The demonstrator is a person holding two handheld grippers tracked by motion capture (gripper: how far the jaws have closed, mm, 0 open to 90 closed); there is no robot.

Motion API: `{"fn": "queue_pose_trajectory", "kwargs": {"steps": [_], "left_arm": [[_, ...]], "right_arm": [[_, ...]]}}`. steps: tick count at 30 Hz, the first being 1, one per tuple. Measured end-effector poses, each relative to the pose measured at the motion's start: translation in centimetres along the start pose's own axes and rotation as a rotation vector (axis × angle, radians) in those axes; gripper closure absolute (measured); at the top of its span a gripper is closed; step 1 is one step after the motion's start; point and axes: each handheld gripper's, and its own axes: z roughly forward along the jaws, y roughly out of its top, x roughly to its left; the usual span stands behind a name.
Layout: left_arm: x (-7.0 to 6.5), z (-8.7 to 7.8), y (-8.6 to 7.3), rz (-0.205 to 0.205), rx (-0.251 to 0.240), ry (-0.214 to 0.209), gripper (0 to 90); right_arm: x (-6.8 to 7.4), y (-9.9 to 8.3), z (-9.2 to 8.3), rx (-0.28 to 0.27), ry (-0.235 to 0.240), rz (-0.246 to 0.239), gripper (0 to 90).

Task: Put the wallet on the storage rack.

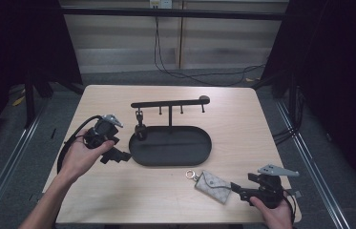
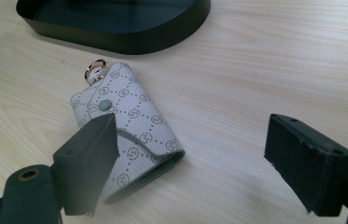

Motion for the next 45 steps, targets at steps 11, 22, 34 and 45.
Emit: {"fn": "queue_pose_trajectory", "kwargs": {"steps": [11, 22, 34, 45], "left_arm": [[-1.4, 0.0, -3.3, -0.046, -0.097, 0.012, 20.9], [-2.3, 0.9, -6.6, -0.099, -0.179, 0.033, 21.3], [-3.1, 2.1, -9.8, -0.128, -0.236, 0.032, 21.3], [-4.7, 2.7, -13.6, -0.174, -0.304, -0.018, 19.5]], "right_arm": [[0.0, 0.0, 0.0, 0.0, 0.002, 0.004, 17.1], [0.0, 0.0, 0.0, 0.0, -0.001, 0.006, 17.1], [-0.1, 0.1, 0.2, 0.014, 0.008, 0.012, 17.3], [-0.4, 0.4, -0.2, 0.001, 0.021, 0.036, 18.5]]}}
